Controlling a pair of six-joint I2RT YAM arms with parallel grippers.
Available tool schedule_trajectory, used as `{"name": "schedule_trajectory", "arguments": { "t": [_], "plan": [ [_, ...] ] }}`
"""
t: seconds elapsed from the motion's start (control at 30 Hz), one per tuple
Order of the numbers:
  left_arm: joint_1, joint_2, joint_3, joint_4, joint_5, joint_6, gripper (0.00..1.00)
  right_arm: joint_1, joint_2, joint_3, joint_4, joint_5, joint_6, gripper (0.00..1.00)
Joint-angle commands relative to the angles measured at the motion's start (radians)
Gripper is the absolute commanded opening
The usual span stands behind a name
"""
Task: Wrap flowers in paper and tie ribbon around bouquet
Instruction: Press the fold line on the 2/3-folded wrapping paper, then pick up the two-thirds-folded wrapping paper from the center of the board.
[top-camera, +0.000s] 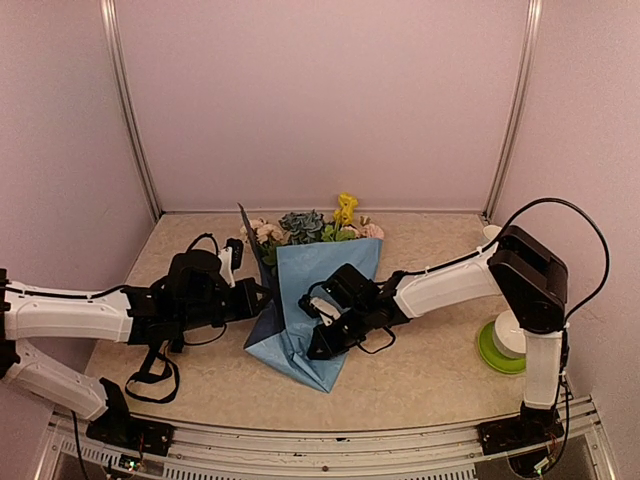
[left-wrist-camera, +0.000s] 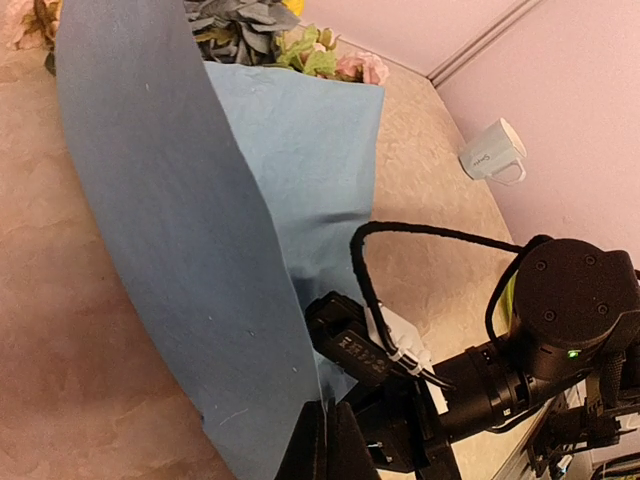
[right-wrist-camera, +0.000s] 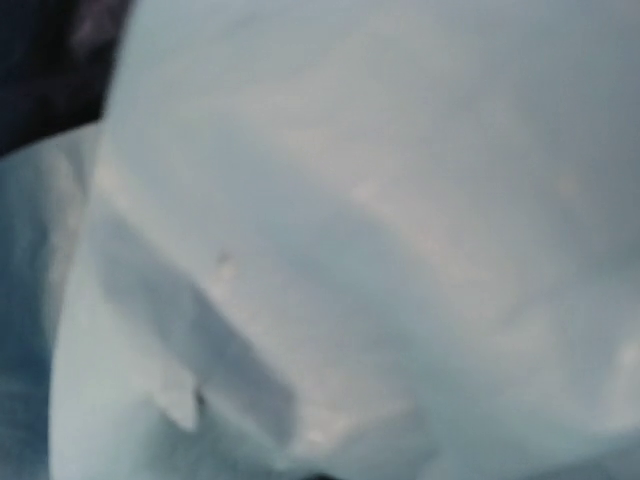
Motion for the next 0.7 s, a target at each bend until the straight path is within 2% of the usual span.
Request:
{"name": "schedule_trajectory", "arguments": {
  "t": [0.0, 0.13, 0.23, 0.4, 0.5, 0.67],
  "plan": [
    [-0.011, 0.093, 0.084, 0.064, 0.089, 0.060, 0.00, -0.020, -0.002, -0.050, 0.028, -0.085, 0.059, 0.09],
    [-0.017, 0.172, 0.127, 0.093, 0.151, 0.061, 0.00, -0.028, -0.018, -0.060, 0.072, -0.124, 0.073, 0.09],
    [-0.017, 0.193, 0.163, 0.009, 0.127, 0.055, 0.00, -0.028, -0.032, -0.050, 0.065, -0.102, 0.072, 0.09],
    [0.005, 0.062, 0.043, -0.112, -0.030, -0.018, 0.00, -0.027, -0.020, -0.053, 0.036, -0.084, 0.074, 0.11],
    [0.035, -0.039, -0.057, -0.181, -0.074, -0.083, 0.01, -0.025, -0.013, -0.053, 0.021, -0.061, 0.071, 0.12],
    [0.044, -0.194, -0.140, -0.318, -0.126, -0.118, 0.38, -0.022, 0.000, -0.044, -0.007, -0.034, 0.061, 0.12]
  ]
}}
